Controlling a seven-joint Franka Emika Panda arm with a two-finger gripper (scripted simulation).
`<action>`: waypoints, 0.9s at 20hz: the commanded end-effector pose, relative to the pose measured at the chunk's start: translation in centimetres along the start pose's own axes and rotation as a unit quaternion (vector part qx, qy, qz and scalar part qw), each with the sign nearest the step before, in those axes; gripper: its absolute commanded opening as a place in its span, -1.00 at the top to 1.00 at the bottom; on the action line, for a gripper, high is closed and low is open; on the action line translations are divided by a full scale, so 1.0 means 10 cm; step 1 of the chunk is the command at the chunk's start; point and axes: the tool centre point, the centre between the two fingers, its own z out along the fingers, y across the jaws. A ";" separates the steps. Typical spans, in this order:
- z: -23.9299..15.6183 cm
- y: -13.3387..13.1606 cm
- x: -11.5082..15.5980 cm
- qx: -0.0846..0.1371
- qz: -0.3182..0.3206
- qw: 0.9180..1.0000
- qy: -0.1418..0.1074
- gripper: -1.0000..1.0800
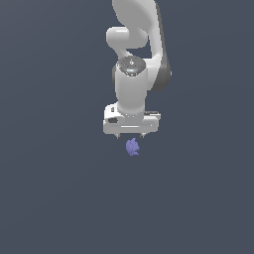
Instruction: Pick up the object and move it to a goal position.
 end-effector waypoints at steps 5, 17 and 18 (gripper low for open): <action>0.00 0.06 0.00 0.000 0.001 1.000 -0.001 -0.92; 0.04 0.17 -0.01 -0.001 -0.003 1.000 -0.003 -0.92; 0.07 0.16 -0.02 -0.001 -0.008 1.000 -0.003 -0.92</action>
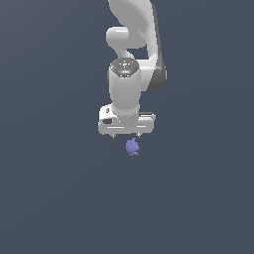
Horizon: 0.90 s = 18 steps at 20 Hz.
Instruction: Pick up the object and move it to a goal position.
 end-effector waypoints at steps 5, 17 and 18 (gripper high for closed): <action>0.29 -0.10 -0.08 -0.002 -0.047 0.999 -0.006 -0.92; 0.75 -0.29 -0.25 -0.002 -0.126 0.992 -0.015 -0.92; 0.74 -0.29 -0.25 -0.002 -0.123 0.992 -0.016 -0.92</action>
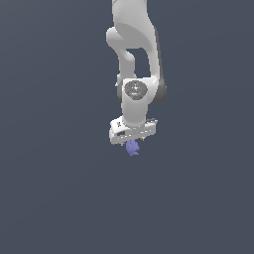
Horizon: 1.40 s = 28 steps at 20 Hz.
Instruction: Pick up the object and move it to a goal position.
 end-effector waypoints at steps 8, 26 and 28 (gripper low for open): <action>0.22 0.00 -0.01 0.000 -0.001 1.000 0.001 -0.92; 0.51 0.00 0.00 0.000 -0.003 1.000 0.001 1.00; 0.51 0.00 0.00 0.000 -0.003 1.000 0.001 1.00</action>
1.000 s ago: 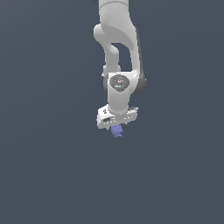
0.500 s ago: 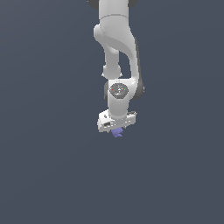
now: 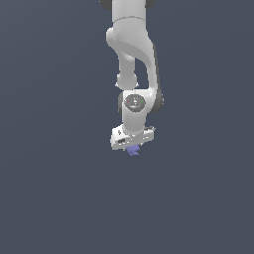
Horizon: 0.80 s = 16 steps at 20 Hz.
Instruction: Pick up the object and move it to a goal position.
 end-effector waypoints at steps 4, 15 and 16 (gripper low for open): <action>-0.02 -0.01 0.00 0.000 0.000 1.000 0.000 1.00; -0.52 -0.22 -0.02 0.000 0.000 1.000 0.000 1.00; -0.60 -0.25 -0.02 0.000 0.000 1.000 0.000 1.00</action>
